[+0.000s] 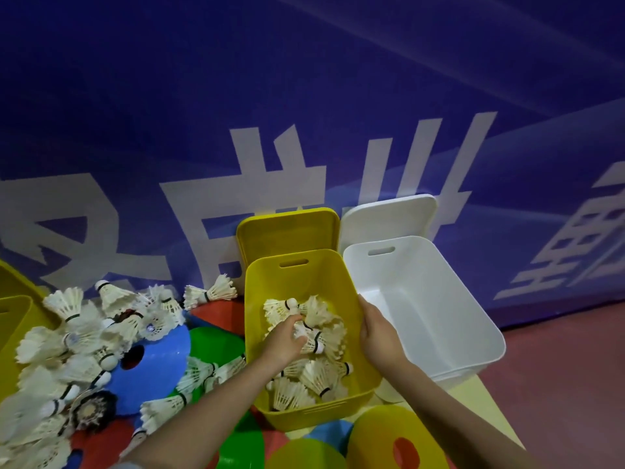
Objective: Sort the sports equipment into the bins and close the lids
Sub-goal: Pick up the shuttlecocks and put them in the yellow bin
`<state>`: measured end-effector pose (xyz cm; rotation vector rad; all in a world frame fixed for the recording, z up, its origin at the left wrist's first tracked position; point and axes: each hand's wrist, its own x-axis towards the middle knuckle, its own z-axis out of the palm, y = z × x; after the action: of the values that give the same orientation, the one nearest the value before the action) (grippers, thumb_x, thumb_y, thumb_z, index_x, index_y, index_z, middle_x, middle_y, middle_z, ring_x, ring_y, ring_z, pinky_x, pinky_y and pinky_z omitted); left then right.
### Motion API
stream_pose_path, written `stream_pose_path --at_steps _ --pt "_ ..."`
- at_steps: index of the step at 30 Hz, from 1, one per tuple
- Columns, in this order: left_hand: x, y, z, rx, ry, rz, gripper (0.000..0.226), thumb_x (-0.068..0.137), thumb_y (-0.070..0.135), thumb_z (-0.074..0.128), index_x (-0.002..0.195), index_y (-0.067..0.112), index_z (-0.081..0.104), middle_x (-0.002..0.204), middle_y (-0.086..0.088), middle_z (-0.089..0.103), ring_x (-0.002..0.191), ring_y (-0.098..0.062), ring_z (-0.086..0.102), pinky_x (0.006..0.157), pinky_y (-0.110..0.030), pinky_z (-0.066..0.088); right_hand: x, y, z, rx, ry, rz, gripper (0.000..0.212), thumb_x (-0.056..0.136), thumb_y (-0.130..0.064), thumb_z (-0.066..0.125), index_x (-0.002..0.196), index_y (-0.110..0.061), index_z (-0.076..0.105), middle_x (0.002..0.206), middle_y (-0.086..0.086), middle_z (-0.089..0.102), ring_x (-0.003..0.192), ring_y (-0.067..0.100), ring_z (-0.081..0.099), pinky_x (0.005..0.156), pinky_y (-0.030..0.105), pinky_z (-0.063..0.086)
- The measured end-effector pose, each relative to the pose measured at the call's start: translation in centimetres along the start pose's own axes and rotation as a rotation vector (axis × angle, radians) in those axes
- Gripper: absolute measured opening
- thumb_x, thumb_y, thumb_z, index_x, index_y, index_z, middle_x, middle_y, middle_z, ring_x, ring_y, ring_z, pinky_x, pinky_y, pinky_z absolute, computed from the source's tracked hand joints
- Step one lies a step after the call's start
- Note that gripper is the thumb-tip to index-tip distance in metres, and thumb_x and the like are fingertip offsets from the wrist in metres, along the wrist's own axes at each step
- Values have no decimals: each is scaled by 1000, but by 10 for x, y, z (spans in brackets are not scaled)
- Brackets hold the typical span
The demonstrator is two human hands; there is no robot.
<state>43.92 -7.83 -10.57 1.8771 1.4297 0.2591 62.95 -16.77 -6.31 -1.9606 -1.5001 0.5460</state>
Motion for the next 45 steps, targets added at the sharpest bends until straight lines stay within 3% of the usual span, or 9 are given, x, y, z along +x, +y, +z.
stream_pose_path --at_steps 4,11,15,20,24,27,31,34,45 --pt "5 -11 7 247 -59 -45 33 89 29 62 122 28 61 131 0 57 118 -19 54 93 -30 47 1 4 4 17 59 -29 48 97 -17 40 145 -23 35 137 6 51 121 26 52 99 33 41" --pt "5 -6 12 609 -15 -17 34 89 43 57 120 31 62 127 -4 48 119 -23 45 90 -35 45 2 2 2 -17 52 -9 48 98 -17 37 145 -24 34 131 8 54 114 27 55 94 35 43" --pt "0 5 4 434 13 23 38 94 53 43 119 33 63 122 -6 50 114 -24 48 82 -33 45 2 4 2 -79 42 30 50 98 -18 36 147 -24 29 130 10 55 112 28 55 92 36 44" --pt "-28 8 -47 144 222 275 28 96 38 48 118 28 63 112 0 54 109 -18 50 85 -32 44 -2 -3 0 -184 78 59 56 95 -18 44 149 -21 27 139 9 47 121 26 49 94 35 43" --pt "-61 -16 -100 10 301 347 22 95 28 53 113 29 65 107 4 55 103 -13 50 86 -30 42 -13 -29 2 -329 218 -103 60 89 -12 52 146 -15 34 135 12 49 117 30 51 90 38 47" --pt "-87 -60 -133 -7 327 319 21 94 21 55 111 25 67 108 7 56 104 -9 50 90 -28 43 -29 -71 26 -181 211 -264 54 88 -17 51 142 -15 42 129 12 53 111 29 55 84 37 49" --pt "-119 -133 -161 39 265 187 22 95 18 54 115 21 65 111 1 56 106 -18 55 91 -31 43 -50 -144 77 -39 -8 -517 49 90 -30 35 137 -22 45 120 1 55 106 15 54 82 28 48" --pt "-145 -175 -176 62 256 117 22 96 19 53 116 23 63 110 -1 56 99 -15 56 85 -28 44 -59 -180 130 -77 -223 -615 48 89 -32 35 134 -21 50 121 3 55 112 19 51 86 35 48" --pt "-198 -250 -149 45 62 -123 44 96 40 48 137 26 44 107 6 65 92 -12 62 78 -32 50 -54 -199 251 -454 -684 -389 60 92 -12 42 149 -24 27 152 4 33 138 24 32 109 35 33"
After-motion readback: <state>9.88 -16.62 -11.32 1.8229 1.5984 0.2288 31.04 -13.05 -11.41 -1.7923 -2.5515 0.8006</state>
